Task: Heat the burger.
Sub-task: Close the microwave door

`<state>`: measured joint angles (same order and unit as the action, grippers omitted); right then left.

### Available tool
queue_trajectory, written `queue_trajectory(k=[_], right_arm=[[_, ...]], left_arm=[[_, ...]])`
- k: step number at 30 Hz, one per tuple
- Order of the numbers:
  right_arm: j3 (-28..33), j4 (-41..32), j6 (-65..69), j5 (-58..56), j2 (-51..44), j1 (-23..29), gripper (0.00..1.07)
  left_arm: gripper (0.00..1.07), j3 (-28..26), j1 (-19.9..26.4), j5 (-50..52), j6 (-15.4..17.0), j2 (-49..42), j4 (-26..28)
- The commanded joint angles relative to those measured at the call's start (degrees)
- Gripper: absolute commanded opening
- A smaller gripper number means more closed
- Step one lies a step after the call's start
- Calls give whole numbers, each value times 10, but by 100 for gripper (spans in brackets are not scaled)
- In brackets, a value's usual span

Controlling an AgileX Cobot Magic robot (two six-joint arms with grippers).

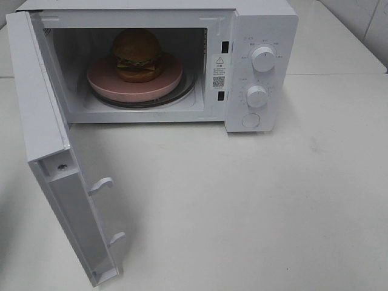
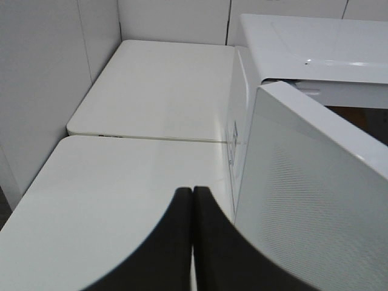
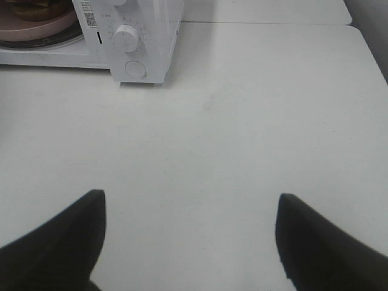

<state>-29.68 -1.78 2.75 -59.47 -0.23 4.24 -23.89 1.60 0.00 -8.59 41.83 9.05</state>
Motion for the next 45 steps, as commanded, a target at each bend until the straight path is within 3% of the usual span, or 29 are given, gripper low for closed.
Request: queue_trajectory(k=[1,5,6,7,8,9,10,11,12,13,14,15,16,17,18,20,25,27,31,37,45], right_arm=[[1,4,2,5,-15,-3,77],[1,4,2,5,-15,-3,77],[1,4,2,5,-15,-3,77],[1,4,2,5,-15,-3,77],[1,4,2,5,-15,-3,77],[1,4,2,5,-15,-3,77],[1,4,2,5,-15,-3,77],[1,4,2,5,-15,-3,77],[1,4,2,5,-15,-3,77],[1,4,2,5,-15,-3,77],[1,4,2,5,-15,-3,77],[1,4,2,5,-15,-3,77],[1,4,2,5,-15,-3,77],[1,4,2,5,-15,-3,77],[1,4,2,5,-15,-3,77],[1,4,2,5,-15,-3,77],[1,4,2,5,-15,-3,77],[1,4,2,5,-15,-3,77],[1,4,2,5,-15,-3,77],[1,4,2,5,-15,-3,77],[1,5,5,5,-15,-3,77]], left_arm=[[0,54,-2,129,-2,34,6],[0,89,-2,203,21,57,-26],[0,101,-2,229,38,66,-51],[0,115,-2,257,81,85,-104],[0,115,-2,257,81,85,-104],[0,123,-2,273,131,109,-152],[0,123,-2,273,131,109,-152],[0,125,-2,285,156,122,-184],[0,127,-2,307,189,145,-253],[0,127,-2,307,189,145,-253],[0,127,-2,323,203,155,-288],[0,127,-2,369,234,181,-376],[0,127,-2,369,234,181,-376],[0,126,-2,390,246,192,-415],[0,125,-2,419,277,222,-467],[0,125,-2,449,295,250,-497],[0,124,-2,504,296,284,-508],[0,116,-2,509,325,300,-510],[0,108,-10,505,337,308,-512],[0,77,-99,413,337,308,-481],[0,41,-156,406,326,352,-416]])
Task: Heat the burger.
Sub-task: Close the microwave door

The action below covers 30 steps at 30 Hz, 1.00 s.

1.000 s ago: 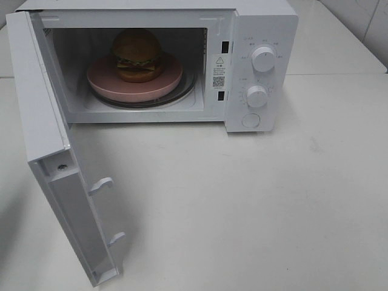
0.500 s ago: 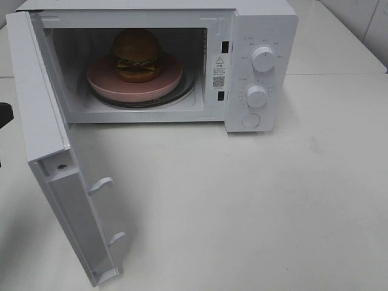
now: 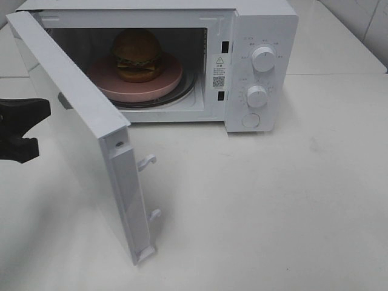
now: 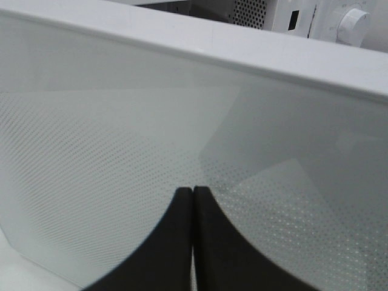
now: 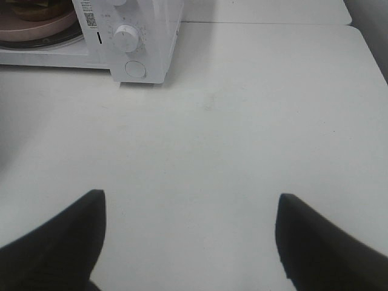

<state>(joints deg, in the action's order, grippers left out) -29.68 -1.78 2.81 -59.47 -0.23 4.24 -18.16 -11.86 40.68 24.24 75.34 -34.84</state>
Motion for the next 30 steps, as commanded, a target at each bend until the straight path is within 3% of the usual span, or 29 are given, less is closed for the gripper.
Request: queue_trajectory(k=[1,5,8,10,11,13,14,16,19,25,30], right_arm=[[1,5,5,5,-15,-3,77],[1,5,5,5,-15,-3,77],[1,5,5,5,-15,-3,77],[1,5,5,5,-15,-3,77],[1,5,5,5,-15,-3,77],[1,5,5,5,-15,-3,77],[1,5,5,5,-15,-3,77],[1,5,5,5,-15,-3,77],[1,5,5,5,-15,-3,77],[1,5,6,5,-15,-3,77],[1,5,6,5,-15,-3,77]], left_arm=[[0,-22,-30,-1,-6,23,30],[0,-42,-67,-1,-26,49,64],[0,-59,-103,-1,-54,74,112],[0,-76,-139,-1,-91,96,175],[0,-76,-139,-1,-91,96,175],[0,-104,-186,-3,-151,120,264],[0,-104,-186,-3,-151,120,264],[0,-124,-214,-3,-201,139,316],[0,-144,-237,-3,-229,158,358],[0,-179,-265,-2,-250,190,407],[0,-235,-296,-2,-288,230,464]])
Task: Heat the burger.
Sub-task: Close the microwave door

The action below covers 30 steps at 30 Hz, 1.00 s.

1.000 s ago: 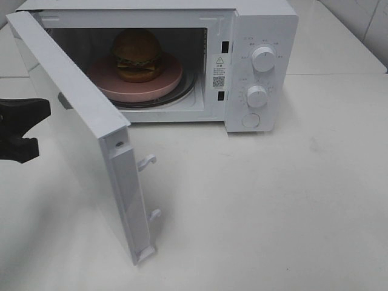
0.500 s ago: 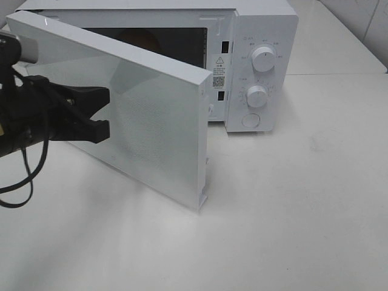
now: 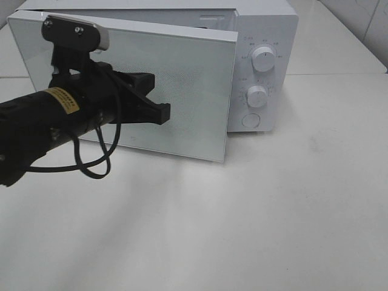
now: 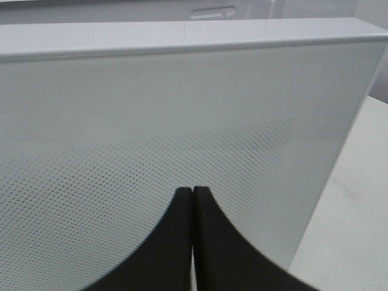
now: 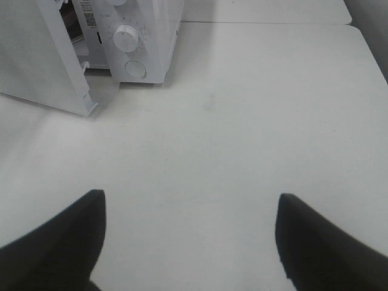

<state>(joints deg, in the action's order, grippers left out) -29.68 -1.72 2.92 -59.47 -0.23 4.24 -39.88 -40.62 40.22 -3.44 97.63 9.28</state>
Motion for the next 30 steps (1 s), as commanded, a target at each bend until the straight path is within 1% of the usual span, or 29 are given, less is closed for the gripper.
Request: queue_trajectory(k=[1,3,4,5,6,8,10,11,12,13,16,17,18,20,22,26,28,29,30], right_arm=[[1,5,5,5,-15,-3,77],[1,5,5,5,-15,-3,77],[1,5,5,5,-15,-3,77],[1,5,5,5,-15,-3,77],[1,5,5,5,-15,-3,77],[1,5,5,5,-15,-3,77],[1,5,5,5,-15,-3,77],[1,5,5,5,-15,-3,77],[1,5,5,5,-15,-3,77],[1,5,5,5,-15,-3,77],[1,5,5,5,-15,-3,77],[1,5,5,5,-15,-3,77],[1,5,5,5,-15,-3,77],[1,5,5,5,-15,-3,77],[1,5,5,5,-15,-3,77],[1,5,5,5,-15,-3,77],[1,5,5,5,-15,-3,77],[1,5,5,5,-15,-3,77],[1,5,5,5,-15,-3,77]], left_arm=[[0,-18,-9,2,-11,7,23],[0,-56,-19,1,-21,33,49],[0,-56,-19,1,-21,33,49],[0,-66,-21,1,-21,39,50],[0,-89,-22,1,-21,51,49],[0,-97,-24,-1,-21,58,49],[0,-124,-25,-2,-21,76,52],[0,-124,-25,-2,-21,76,52],[0,-141,-25,-7,-21,87,53],[0,-141,-25,-7,-21,87,53],[0,-179,-25,-25,-21,109,54],[0,-179,-25,-25,-21,109,54],[0,-193,-25,-32,-21,118,56],[0,-201,-25,-33,-21,123,56],[0,-221,-25,-46,-21,132,58],[0,-235,-25,-45,-24,145,70],[0,-246,-25,-44,-35,154,80],[0,-246,-25,-44,-35,154,80],[0,-252,-25,-42,-50,158,89]])
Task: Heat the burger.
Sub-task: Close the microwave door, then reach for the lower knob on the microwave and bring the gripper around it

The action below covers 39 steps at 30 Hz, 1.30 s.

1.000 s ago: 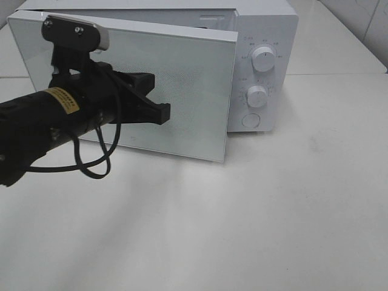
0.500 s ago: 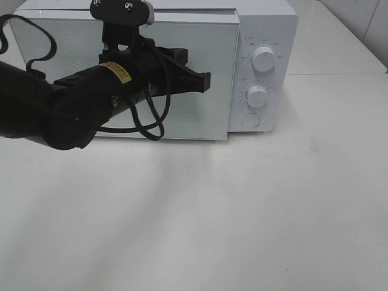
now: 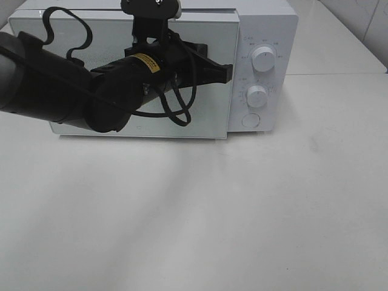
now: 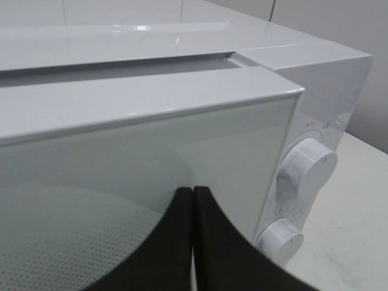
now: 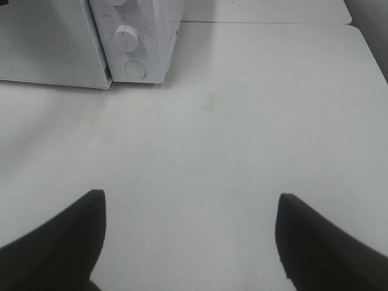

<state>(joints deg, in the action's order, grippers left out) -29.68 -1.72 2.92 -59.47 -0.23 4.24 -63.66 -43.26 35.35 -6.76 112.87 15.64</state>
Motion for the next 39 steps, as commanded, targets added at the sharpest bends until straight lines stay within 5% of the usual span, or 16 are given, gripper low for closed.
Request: queue_trajectory(k=[1,5,19,29,39], right_arm=[[1,5,5,5,-15,-3,77],[1,5,5,5,-15,-3,77],[1,5,5,5,-15,-3,77],[1,5,5,5,-15,-3,77],[1,5,5,5,-15,-3,77]], left_arm=[[0,-14,2,7,-17,6,26],[0,-37,7,9,-57,17,62],[0,-89,49,-42,-65,29,62],[0,-89,11,-210,-103,-22,49],[7,-89,-19,-388,-105,-73,49]])
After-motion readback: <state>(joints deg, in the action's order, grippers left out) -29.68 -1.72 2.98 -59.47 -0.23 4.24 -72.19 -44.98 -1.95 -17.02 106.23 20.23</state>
